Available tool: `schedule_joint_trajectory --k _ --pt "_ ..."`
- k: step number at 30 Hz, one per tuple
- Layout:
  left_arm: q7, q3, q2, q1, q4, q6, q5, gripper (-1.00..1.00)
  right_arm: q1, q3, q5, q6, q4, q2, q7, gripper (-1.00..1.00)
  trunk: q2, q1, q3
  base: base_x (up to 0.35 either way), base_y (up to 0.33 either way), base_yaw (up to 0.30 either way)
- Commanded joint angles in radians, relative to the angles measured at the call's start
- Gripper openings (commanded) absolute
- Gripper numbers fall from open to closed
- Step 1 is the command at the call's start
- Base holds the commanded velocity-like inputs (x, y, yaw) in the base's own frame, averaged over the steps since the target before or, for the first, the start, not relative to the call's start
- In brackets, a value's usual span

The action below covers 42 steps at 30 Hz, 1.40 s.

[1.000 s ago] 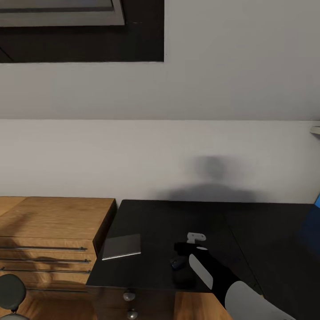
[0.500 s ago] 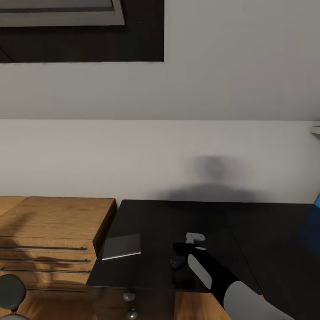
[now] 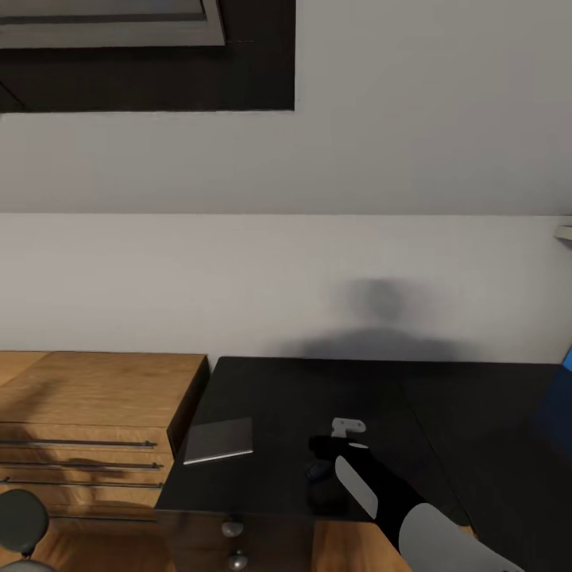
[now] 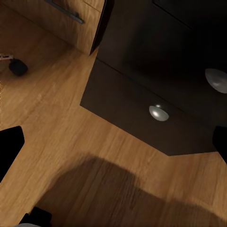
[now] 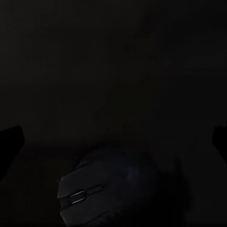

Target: In the bedroom, organize the workspace by keeping the computer under the desk, ensuring the monitor is on the desk, placing the keyboard on the desk next to the monitor, placing the mouse on the desk next to the keyboard, moving the folder from the swivel chair onto the desk next to the mouse, stacking the notebook on top of the folder with the pen on top of the notebook, and positioning the swivel chair next to the desk.

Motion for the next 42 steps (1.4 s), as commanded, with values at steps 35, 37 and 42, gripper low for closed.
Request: schedule_joint_trajectory --k 35,37,42 --pt "0.0 -0.005 0.001 0.0 -0.005 -0.003 0.011 1.0 -0.001 0.004 -0.008 0.002 0.002 -0.001 -0.011 1.0 -0.099 0.054 -0.045 -0.027 0.032 0.0" --pt "0.0 -0.005 0.001 0.0 -0.005 -0.003 0.011 1.0 -0.001 0.004 -0.008 0.001 0.005 -0.001 -0.011 1.0 -0.113 0.061 -0.051 0.0 0.0 0.0" --pt "-0.001 -0.005 0.001 0.0 -0.005 -0.003 0.011 1.0 -0.001 0.003 -0.008 0.0 0.016 0.0 -0.011 1.0 -0.148 0.081 -0.067 0.0 0.0 0.0"
